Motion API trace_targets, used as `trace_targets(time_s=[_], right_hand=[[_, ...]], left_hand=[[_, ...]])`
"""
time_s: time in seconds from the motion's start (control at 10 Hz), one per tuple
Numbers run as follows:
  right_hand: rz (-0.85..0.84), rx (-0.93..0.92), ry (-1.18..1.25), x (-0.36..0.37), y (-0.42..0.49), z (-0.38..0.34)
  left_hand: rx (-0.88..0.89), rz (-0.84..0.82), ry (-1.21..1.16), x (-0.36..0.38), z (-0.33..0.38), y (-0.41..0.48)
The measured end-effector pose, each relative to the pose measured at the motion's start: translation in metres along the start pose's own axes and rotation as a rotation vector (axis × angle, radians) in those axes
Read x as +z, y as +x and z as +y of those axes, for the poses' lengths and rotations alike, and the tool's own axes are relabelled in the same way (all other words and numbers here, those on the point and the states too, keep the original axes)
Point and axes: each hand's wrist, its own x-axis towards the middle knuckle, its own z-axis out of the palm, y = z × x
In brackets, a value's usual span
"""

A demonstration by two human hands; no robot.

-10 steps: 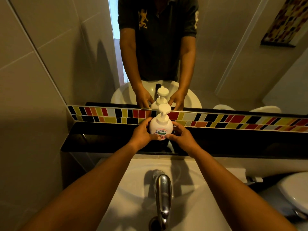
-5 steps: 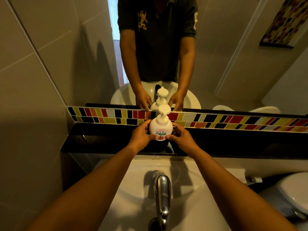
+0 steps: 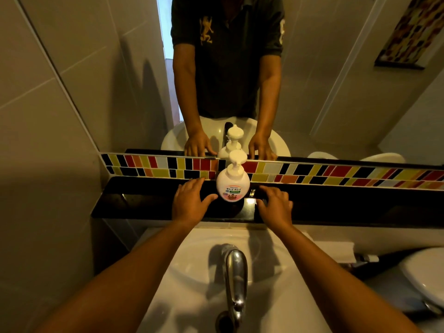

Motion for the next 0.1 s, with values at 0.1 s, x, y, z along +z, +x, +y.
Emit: trace_targets(time_s=[0.1], right_hand=[[0.040,-0.071,-0.110,0.0020,-0.0112,0.0082]], left_hand=[[0.045,0.026,0.179,0.0055,-0.0178,-0.0026]])
